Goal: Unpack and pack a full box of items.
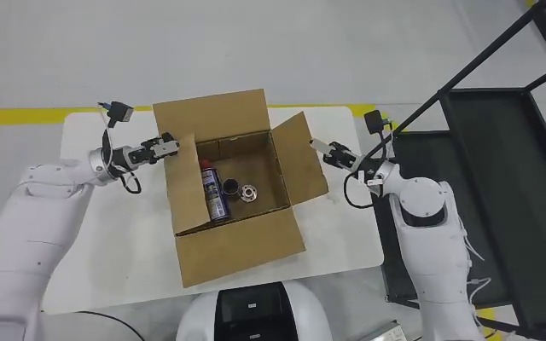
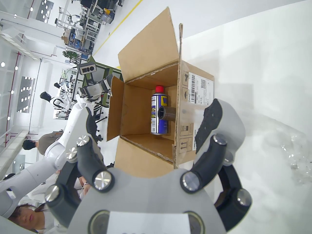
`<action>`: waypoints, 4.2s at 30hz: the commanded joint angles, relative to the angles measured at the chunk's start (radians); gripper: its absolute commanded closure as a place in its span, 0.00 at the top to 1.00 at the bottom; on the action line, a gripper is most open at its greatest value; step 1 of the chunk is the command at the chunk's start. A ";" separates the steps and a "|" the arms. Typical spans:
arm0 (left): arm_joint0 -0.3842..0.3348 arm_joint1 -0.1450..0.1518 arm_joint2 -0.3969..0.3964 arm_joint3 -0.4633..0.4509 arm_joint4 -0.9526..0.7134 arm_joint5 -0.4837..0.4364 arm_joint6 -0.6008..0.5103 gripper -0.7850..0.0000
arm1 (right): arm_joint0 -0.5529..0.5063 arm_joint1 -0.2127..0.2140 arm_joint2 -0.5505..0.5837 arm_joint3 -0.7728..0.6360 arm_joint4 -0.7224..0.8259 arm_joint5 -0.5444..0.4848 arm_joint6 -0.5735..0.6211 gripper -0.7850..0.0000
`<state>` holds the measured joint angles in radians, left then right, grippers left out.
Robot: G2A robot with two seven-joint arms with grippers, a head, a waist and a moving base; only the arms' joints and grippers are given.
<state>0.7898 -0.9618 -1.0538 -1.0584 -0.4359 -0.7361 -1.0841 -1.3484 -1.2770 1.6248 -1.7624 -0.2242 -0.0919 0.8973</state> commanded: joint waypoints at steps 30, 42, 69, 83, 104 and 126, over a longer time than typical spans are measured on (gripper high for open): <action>0.024 -0.004 -0.004 0.051 0.029 -0.017 0.054 1.00 | 0.335 -0.035 -0.533 0.294 0.052 0.030 0.107 1.00; 0.051 -0.002 -0.016 -0.006 0.042 -0.013 0.047 1.00 | 0.349 -0.033 -0.560 0.318 0.074 0.031 0.099 1.00; 0.201 0.074 -0.370 -0.092 -0.249 0.034 0.016 1.00 | -0.112 0.085 -0.121 0.079 0.145 0.015 0.258 1.00; 0.233 0.074 -0.403 -0.127 -0.208 0.032 0.065 1.00 | -0.138 0.093 -0.220 0.082 0.328 -0.106 0.372 1.00; 0.228 0.071 -0.415 -0.098 -0.188 0.056 0.025 1.00 | 0.140 0.064 -0.416 0.286 0.420 -0.235 0.167 1.00; 0.096 0.029 -0.293 0.060 0.021 0.038 0.275 1.00 | 0.177 0.070 -0.492 0.240 0.278 -0.154 0.086 1.00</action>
<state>0.9119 -0.9266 -1.3622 -1.0350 -0.4242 -0.6849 -0.8290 -1.1717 -1.2080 1.1323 -1.5218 0.0541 -0.2455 0.9836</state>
